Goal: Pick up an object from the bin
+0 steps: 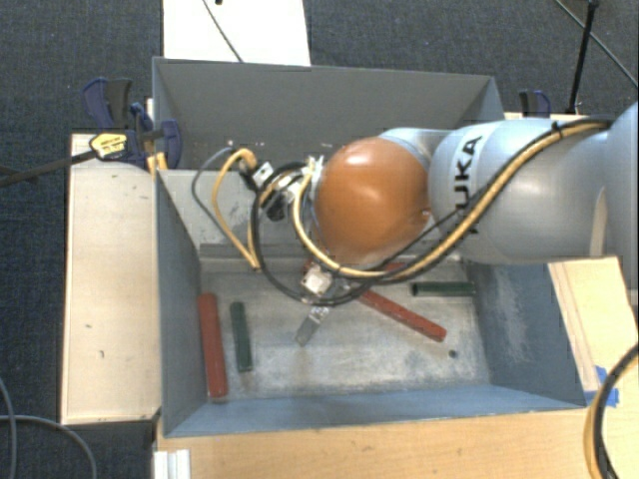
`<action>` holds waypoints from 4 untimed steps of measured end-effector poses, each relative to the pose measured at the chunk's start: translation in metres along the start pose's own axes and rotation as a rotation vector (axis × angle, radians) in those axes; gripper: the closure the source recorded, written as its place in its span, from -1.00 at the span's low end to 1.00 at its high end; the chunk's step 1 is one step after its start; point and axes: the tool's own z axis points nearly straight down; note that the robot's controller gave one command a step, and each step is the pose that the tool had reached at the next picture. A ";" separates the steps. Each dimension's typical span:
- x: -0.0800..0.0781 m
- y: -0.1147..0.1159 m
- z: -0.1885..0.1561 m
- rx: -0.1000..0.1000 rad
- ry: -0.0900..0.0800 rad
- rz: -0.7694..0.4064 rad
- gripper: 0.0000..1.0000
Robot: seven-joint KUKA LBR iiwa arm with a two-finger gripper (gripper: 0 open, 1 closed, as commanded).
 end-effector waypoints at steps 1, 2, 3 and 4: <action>-0.007 -0.023 0.001 -0.015 -0.013 -0.532 -1.00; 0.045 0.067 0.001 -0.012 -0.006 -0.712 -1.00; 0.043 0.064 0.000 -0.010 -0.007 -0.711 1.00; 0.053 0.023 -0.031 -0.003 -0.002 -0.731 1.00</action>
Offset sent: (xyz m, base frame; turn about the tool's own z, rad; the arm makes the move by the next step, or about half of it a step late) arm 0.0138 0.0197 -0.0001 -0.5355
